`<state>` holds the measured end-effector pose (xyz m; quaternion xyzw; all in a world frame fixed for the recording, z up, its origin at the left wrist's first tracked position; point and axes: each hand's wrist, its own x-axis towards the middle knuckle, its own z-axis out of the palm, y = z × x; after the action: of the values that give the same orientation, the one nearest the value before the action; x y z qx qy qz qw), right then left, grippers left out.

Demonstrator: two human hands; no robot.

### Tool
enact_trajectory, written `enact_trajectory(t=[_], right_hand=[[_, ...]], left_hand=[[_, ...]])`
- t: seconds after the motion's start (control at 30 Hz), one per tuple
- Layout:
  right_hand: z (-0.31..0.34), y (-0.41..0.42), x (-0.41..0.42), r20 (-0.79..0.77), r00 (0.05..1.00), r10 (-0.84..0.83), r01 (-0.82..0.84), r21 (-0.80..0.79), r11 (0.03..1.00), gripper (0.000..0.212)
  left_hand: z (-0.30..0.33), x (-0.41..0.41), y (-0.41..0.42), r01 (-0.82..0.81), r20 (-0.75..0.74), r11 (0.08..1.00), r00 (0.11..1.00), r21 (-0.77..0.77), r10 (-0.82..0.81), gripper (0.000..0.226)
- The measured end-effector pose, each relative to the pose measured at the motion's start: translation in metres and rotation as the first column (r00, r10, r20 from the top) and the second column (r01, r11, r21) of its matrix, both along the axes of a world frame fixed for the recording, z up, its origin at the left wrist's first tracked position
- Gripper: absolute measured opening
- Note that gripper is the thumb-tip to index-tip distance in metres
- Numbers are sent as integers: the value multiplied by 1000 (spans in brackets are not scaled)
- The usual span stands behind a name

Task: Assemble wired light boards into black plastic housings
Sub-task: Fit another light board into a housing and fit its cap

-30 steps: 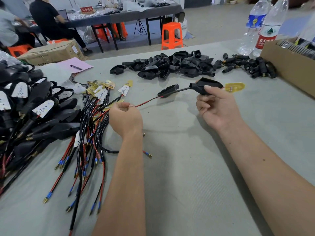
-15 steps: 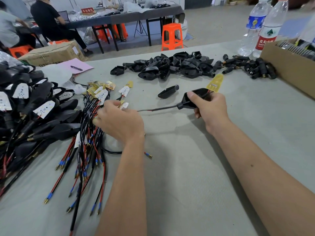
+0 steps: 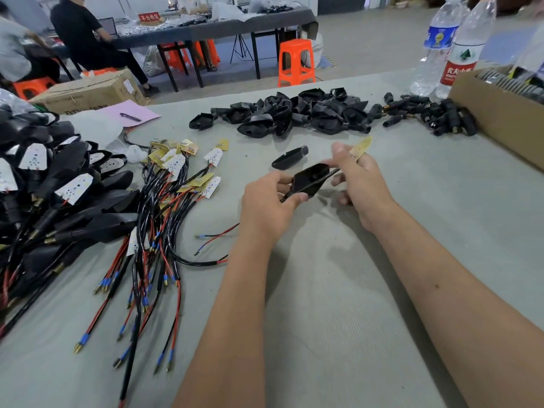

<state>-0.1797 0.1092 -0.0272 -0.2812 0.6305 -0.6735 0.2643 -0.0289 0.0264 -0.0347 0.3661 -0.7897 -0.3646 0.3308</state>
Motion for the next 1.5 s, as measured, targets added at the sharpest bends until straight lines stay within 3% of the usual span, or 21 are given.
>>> enact_trajectory(t=[0.07, 0.17, 0.27, 0.47, 0.6, 0.73, 0.8, 0.9, 1.1, 1.27, 1.5], right_hand=[[3, 0, -6, 151, 988, -39, 50, -69, 996, 24], [7, 5, -15, 439, 898, 37, 74, -232, 970, 25], [7, 12, -16, 486, 861, 147, 18, -318, 948, 27], [6, 14, -21, 393, 885, 251, -104, -357, 928, 18], [-2, 9, -20, 93, 996, 10, -2, -87, 996, 9], [-7, 8, -21, -32, 995, -92, 91, -29, 995, 11], [-7, 7, -21, -75, 990, -117, 116, -23, 993, 5], [-7, 6, -20, -149, 980, -132, 132, -6, 991, 14], [-5, 5, -6, -161, 987, -5, -1, -36, 999, 9], [-7, 3, -3, -211, 977, -27, 29, 5, 1000, 13], [-7, 6, -5, -407, 908, -103, 114, 2, 994, 13]], left_hand=[[0, 3, -2, -28, 19, 1000, 999, -7, 28, 23], [-1, 7, -2, -47, 35, 998, 998, -49, 49, 24], [0, 8, 0, -70, 56, 994, 996, -89, 75, 22], [3, 7, -1, -87, 88, 992, 992, -88, 95, 22], [1, 9, -3, -27, 138, 992, 990, -124, 44, 20], [0, 9, -4, 15, 180, 989, 984, -144, 12, 20], [1, 6, -1, -15, 162, 988, 986, -156, 41, 20], [0, 2, 2, -72, 97, 983, 991, -168, 89, 19], [0, -6, 5, -83, -18, 975, 997, -204, 81, 15], [-2, -3, 5, -100, -66, 981, 994, -167, 90, 17], [2, 1, 5, 1, -133, 999, 991, -48, -7, 22]])
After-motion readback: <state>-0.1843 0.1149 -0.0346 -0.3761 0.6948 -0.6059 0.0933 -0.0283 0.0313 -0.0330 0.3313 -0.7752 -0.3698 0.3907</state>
